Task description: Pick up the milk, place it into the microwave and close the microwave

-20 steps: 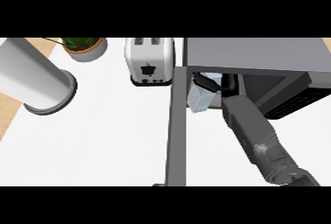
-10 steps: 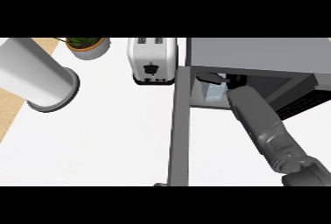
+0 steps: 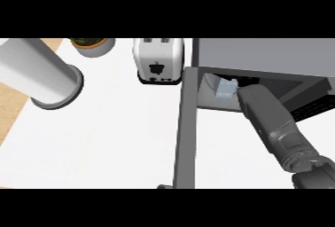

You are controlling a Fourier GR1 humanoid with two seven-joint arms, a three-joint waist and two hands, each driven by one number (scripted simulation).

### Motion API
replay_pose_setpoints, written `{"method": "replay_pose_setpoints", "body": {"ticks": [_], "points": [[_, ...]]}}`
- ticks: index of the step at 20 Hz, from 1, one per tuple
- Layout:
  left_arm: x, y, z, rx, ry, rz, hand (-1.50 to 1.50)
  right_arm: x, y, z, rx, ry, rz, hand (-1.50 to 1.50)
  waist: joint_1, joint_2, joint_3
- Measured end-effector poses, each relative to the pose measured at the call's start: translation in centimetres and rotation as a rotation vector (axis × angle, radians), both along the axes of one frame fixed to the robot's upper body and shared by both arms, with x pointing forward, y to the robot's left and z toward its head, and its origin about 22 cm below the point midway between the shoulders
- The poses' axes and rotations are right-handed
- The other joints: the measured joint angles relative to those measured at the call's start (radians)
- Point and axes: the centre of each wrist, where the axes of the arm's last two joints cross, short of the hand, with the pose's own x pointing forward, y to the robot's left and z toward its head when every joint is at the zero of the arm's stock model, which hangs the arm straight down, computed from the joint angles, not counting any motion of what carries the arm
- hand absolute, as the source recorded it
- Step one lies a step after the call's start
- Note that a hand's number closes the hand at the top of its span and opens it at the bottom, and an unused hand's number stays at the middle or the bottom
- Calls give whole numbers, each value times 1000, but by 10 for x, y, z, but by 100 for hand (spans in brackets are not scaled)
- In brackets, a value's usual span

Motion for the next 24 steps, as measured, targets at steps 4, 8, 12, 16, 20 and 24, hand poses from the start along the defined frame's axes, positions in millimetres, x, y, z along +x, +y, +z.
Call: {"method": "replay_pose_setpoints", "body": {"ticks": [4,8,12,16,20,24], "points": [[6,0,-3,-3,3,-10,-150,-1,-16,0,-11,18,-38,150,7,6,0],[11,-4,-5,-8,4,-14,-150,-3,-30,-3,-8,40,-73,150,13,11,1],[17,-4,-8,-7,11,-22,-150,-4,-37,-3,-35,56,-100,150,23,13,0],[22,-3,-8,-5,13,-25,-150,-6,-40,-7,-77,64,-88,-150,30,13,-2],[32,-5,-7,-3,14,-32,-150,-6,-34,-7,-114,60,-67,-150,31,12,-4],[36,-5,-9,-4,21,-30,-150,-3,-31,-4,-120,39,-74,-150,35,13,-3]]}}
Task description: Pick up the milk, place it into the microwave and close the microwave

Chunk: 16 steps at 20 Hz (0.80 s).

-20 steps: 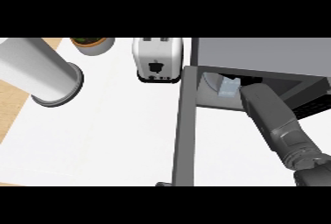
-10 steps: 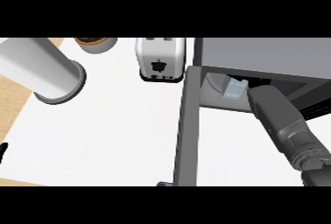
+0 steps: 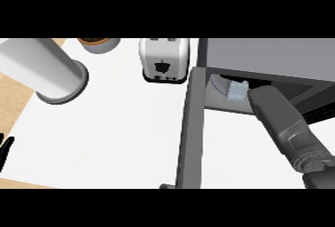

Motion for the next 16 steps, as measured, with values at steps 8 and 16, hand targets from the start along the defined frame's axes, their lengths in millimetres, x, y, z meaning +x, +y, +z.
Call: {"method": "replay_pose_setpoints", "body": {"ticks": [8,16], "points": [[5,2,-4,8,-1,-7,-150,1,18,0,-13,-11,24,-150,6,-2,-1],[10,2,-10,6,-6,-18,-150,1,28,-1,-19,2,47,-150,-6,-9,-1]]}}
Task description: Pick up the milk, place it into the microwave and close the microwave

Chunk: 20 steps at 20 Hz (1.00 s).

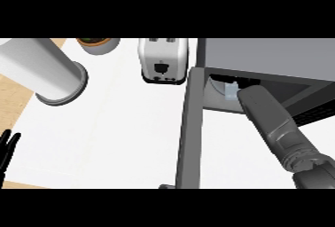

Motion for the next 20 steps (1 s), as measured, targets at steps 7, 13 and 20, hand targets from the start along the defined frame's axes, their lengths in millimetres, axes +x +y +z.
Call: {"method": "replay_pose_setpoints", "body": {"ticks": [7,13,20], "points": [[-7,0,-3,3,-4,14,-150,-4,3,-8,28,10,29,-150,-12,-8,1],[-11,-2,-2,12,-5,27,-150,-8,-2,-14,63,21,52,-150,-30,-16,1],[-24,-6,-3,5,-4,33,-150,-16,-4,-26,169,32,150,-150,-55,-27,1]]}}
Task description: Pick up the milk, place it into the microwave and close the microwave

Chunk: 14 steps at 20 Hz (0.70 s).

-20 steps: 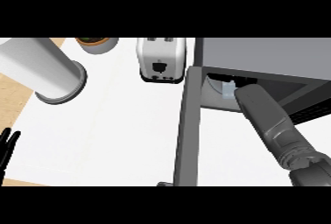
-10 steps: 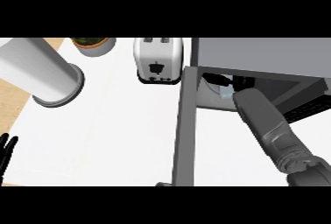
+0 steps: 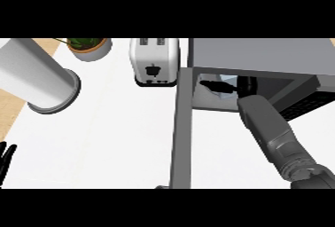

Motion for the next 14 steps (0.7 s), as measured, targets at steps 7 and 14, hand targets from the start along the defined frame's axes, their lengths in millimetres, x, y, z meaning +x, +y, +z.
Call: {"method": "replay_pose_setpoints", "body": {"ticks": [7,14], "points": [[-16,-7,3,7,18,-12,-150,-17,1,-24,134,21,92,-150,-27,-8,1],[-16,-28,-1,-19,39,-117,-150,-42,15,-56,289,62,200,-150,-60,-19,0]]}}
